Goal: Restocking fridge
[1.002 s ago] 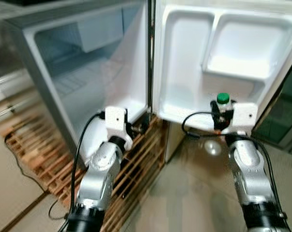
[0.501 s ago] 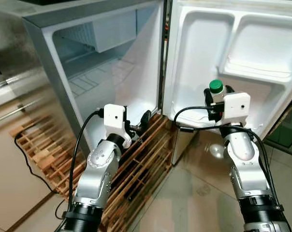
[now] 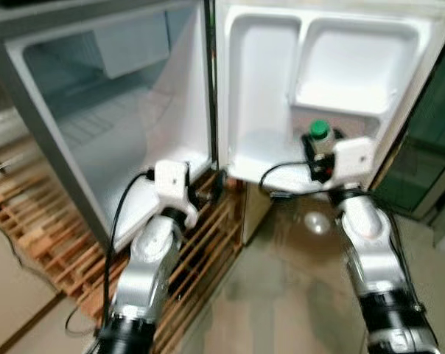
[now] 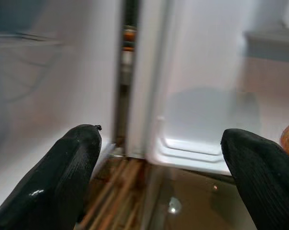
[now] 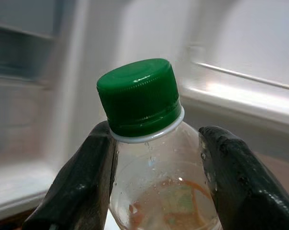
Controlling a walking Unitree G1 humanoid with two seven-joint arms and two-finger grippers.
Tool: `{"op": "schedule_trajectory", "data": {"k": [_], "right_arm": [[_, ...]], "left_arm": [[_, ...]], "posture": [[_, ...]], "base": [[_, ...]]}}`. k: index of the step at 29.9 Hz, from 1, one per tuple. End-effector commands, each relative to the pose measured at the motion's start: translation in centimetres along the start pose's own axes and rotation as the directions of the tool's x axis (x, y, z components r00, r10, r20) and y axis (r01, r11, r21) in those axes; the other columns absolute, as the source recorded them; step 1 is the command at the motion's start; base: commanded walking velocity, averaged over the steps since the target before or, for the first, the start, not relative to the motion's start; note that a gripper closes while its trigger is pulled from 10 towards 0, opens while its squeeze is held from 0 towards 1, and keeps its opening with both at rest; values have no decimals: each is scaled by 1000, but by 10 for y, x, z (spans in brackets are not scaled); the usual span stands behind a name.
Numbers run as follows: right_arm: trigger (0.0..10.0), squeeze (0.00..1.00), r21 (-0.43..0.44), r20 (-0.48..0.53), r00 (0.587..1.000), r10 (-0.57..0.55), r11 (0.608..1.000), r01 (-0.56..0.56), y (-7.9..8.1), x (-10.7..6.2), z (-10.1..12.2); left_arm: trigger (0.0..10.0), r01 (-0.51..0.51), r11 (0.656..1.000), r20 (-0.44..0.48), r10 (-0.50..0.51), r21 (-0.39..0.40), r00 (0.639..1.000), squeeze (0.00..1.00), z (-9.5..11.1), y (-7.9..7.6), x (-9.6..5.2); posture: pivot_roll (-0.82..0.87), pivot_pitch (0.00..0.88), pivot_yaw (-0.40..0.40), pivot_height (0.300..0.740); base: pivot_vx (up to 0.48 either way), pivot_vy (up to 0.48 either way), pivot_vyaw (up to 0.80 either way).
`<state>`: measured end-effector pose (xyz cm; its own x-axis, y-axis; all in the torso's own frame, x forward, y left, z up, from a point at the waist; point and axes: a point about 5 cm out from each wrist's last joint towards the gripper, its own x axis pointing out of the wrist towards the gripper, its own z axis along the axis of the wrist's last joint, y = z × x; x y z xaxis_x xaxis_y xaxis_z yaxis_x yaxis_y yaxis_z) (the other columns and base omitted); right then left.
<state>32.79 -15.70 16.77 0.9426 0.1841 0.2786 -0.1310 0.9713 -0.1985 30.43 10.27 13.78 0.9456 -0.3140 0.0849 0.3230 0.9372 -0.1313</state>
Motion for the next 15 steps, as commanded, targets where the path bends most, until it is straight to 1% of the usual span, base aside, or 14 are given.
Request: {"op": "schedule_trajectory", "data": {"k": [1,3,5,10,11,12,13,14,15], "right_arm": [[10000,0,4,49,999,22,1000,-22,4,6,9],[10000,0,32,60,998,35,999,-37,6,7,11],[10000,0,49,77,996,45,998,-49,8,12,17],[10000,0,33,99,995,31,999,-34,6,17,22],[10000,0,17,99,995,12,1000,-13,3,17,22],[10000,0,17,99,995,12,1000,-13,3,17,22],[10000,0,5,98,995,-1,1000,0,0,17,22],[10000,0,-26,98,993,-69,997,72,-9,16,22],[10000,0,-31,96,991,-92,995,96,-12,15,22]], "left_arm": [[10000,-20,1000,24,20,17,1000,0,7,4,-2],[10000,-22,1000,25,21,17,999,0,6,4,-2],[10000,-14,1000,27,14,26,1000,0,7,2,-2],[10000,25,998,32,-26,56,999,0,9,-4,-2],[10000,54,994,32,-57,90,998,0,10,-8,-3],[10000,54,994,32,-57,90,998,0,10,-8,-3],[10000,64,990,24,-67,126,997,0,10,-10,-3],[10000,97,983,11,-100,154,995,0,10,-16,-3],[10000,107,983,10,-110,151,994,0,10,-18,-3]], "posture": [[-108,0,28,740],[-109,0,29,740],[-109,0,27,740],[-107,0,30,740],[-107,0,30,740],[-107,0,30,740],[-105,0,30,740],[-103,0,30,740],[-103,0,30,740]], "base": [[0,431,0],[0,435,0],[0,428,0],[341,332,0],[442,0,0],[442,0,0],[480,0,0],[0,0,0],[0,0,0]]}}
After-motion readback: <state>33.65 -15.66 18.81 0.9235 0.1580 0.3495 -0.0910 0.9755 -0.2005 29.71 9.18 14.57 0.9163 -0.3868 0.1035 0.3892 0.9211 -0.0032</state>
